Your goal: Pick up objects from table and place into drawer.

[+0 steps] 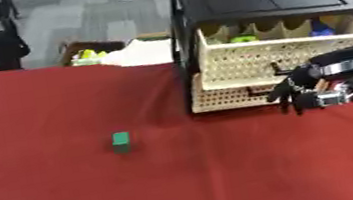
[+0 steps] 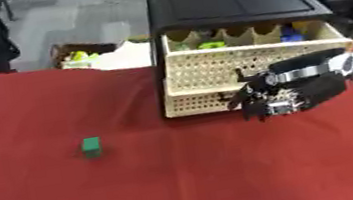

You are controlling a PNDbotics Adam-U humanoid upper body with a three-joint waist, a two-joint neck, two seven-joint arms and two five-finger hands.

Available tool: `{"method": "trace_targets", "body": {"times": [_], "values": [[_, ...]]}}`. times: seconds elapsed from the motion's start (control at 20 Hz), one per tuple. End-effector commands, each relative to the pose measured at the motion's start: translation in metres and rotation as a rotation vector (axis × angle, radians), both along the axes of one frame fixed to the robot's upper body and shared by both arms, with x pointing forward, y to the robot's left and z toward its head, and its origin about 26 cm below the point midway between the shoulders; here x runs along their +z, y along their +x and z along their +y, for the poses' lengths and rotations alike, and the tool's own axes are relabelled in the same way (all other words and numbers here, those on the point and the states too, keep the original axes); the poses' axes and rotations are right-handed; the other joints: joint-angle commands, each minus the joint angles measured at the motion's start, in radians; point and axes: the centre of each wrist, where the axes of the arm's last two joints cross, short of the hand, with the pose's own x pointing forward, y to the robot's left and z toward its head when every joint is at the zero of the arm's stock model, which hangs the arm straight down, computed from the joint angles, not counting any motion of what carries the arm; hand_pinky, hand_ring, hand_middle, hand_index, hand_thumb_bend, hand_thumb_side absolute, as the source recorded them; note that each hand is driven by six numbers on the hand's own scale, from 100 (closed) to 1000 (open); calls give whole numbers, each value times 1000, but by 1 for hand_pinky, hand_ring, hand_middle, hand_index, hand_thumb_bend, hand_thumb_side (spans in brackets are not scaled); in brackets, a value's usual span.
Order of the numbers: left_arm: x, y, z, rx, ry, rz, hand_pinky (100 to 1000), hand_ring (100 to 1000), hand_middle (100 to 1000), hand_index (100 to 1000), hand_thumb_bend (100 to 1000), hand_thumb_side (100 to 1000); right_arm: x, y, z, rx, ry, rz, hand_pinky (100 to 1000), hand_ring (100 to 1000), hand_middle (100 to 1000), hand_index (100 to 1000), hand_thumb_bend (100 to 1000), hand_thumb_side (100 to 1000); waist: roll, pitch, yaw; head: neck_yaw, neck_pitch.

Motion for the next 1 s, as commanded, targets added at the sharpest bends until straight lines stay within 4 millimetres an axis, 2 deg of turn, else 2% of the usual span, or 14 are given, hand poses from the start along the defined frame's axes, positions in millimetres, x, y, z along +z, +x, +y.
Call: {"method": "trace_targets", "body": {"times": [0.05,0.4,1.0], "values": [[9,-2,0,-1,11,-36,548,603,579,759,100,1000,15,-3,-12,22,-75,-26,382,608,681,931,100,1000,3,-12,3,-4,-20],[9,-2,0,0,13,-40,548,602,579,758,100,1000,12,-1,-14,17,-93,-21,384,607,679,925,100,1000,5,-3,10,-9,-24],[10,-2,1,2,19,-46,548,602,580,757,100,1000,18,0,-19,9,-69,-38,380,602,670,917,100,1000,-4,8,36,-18,-46]]}}
